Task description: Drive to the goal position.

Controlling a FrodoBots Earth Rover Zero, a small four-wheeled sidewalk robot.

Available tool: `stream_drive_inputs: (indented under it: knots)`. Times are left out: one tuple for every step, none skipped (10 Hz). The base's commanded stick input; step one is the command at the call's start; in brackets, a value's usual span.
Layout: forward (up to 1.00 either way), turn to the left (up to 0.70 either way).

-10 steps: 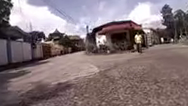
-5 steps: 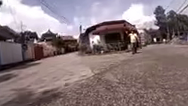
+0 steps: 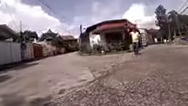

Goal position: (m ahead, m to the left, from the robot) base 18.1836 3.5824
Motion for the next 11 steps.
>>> stream_drive_inputs:
  knots:
    - [0.7, 0.0]
    - [0.7, 0.0]
    - [0.7, 0.0]
    - [0.7, 0.0]
    - [0.7, 0.0]
    - [0.7, 0.0]
    - [0.7, 0.0]
    - [0.7, 0.0]
    - [0.7, 0.0]
    - [0.7, 0.0]
    - [0.7, 0.0]
